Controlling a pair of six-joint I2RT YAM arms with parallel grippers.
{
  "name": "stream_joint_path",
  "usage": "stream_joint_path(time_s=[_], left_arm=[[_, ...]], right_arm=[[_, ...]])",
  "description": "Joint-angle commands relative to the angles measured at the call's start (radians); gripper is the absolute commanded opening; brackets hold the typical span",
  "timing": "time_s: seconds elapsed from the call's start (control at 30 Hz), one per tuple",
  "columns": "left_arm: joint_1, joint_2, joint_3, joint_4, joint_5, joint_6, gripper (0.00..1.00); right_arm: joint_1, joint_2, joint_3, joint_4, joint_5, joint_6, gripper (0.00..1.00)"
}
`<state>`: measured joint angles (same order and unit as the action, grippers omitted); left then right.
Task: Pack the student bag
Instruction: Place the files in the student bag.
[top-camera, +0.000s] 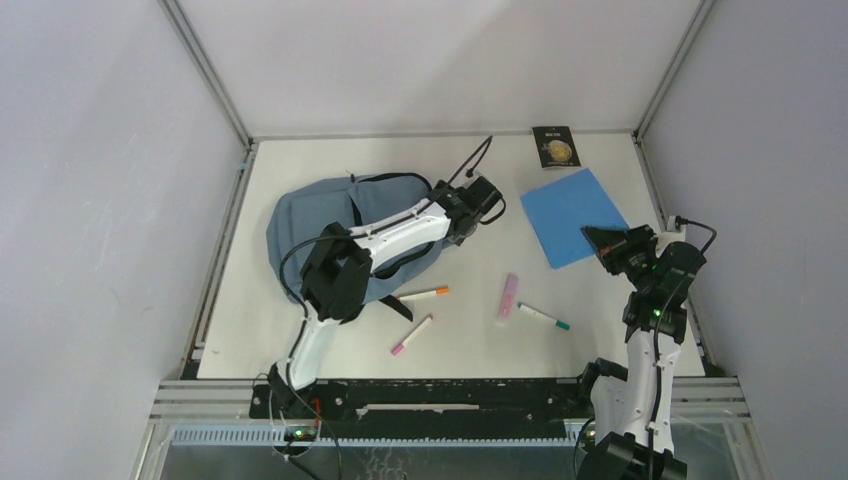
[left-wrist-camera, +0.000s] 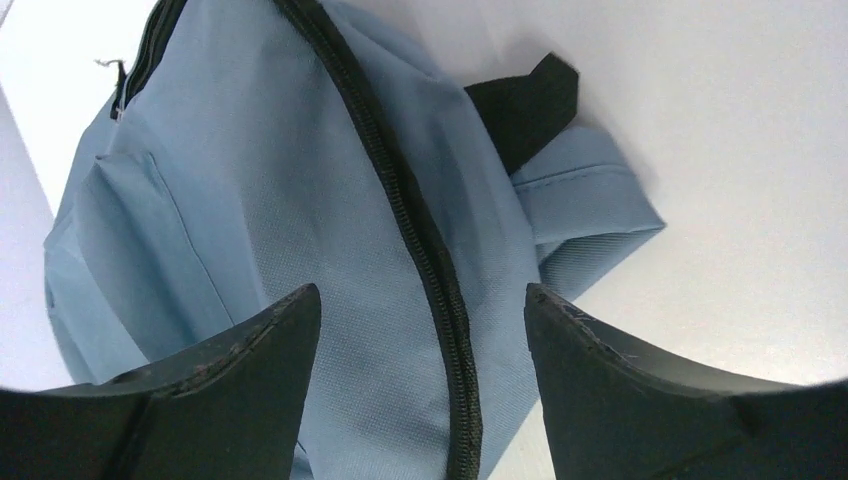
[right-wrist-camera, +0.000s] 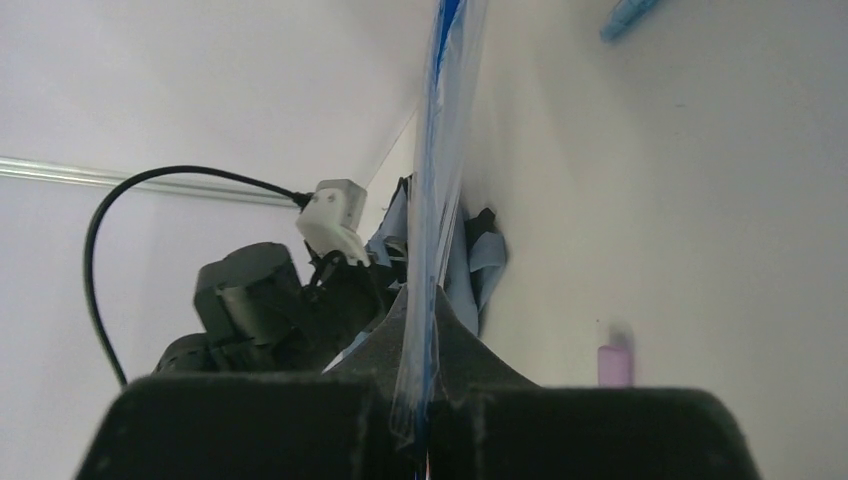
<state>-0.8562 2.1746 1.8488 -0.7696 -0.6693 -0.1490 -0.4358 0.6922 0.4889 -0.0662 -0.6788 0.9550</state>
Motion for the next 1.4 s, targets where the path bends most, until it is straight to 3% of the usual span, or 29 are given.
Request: stream_joint_path(time_s=[0.0, 0.13, 0.23, 0.3, 0.4, 0.47, 0.8, 1.0, 1.13, 1.27, 1.37], left_arm=[[-0.005, 0.029, 0.044, -0.048, -0.11, 0.025, 0.79], [-0.004, 0.036, 0.042, -0.054, -0.145, 0.001, 0.76], [-0.003, 0.016, 0.031, -0.042, -0.166, -0.01, 0.64], [-0.003, 0.006, 0.022, -0.032, -0.195, -0.005, 0.49], [0.001, -0.034, 0.015, -0.035, -0.27, -0.018, 0.16], [0.008, -0.091, 0.001, -0.03, -0.275, -0.043, 0.01], [0.151, -0.491, -0.167, 0.091, 0.093, -0.192, 0.0], [0.278, -0.701, -0.402, 0.261, 0.416, -0.222, 0.0], [0.353, -0.783, -0.547, 0.344, 0.502, -0.279, 0.0], [0.387, -0.855, -0.642, 0.425, 0.556, -0.316, 0.0], [0.397, -0.914, -0.707, 0.512, 0.59, -0.322, 0.0]], right_arm=[[0.006, -0.004, 0.027, 0.039, -0.025, -0.003, 0.0], [0.008, -0.006, 0.027, 0.034, -0.025, -0.004, 0.0], [0.008, -0.007, 0.027, 0.027, -0.025, -0.007, 0.0], [0.008, -0.01, 0.027, 0.022, -0.026, -0.007, 0.0], [0.009, -0.01, 0.027, 0.021, -0.028, -0.008, 0.0], [0.009, -0.012, 0.027, 0.02, -0.029, -0.011, 0.0], [0.097, 0.067, 0.041, 0.136, -0.09, -0.02, 0.0], [0.382, 0.284, 0.221, 0.093, -0.121, -0.16, 0.0], [0.547, 0.436, 0.314, 0.114, -0.145, -0.176, 0.0], [0.638, 0.546, 0.37, 0.185, -0.146, -0.134, 0.0], [0.7, 0.642, 0.455, 0.137, -0.137, -0.157, 0.0]])
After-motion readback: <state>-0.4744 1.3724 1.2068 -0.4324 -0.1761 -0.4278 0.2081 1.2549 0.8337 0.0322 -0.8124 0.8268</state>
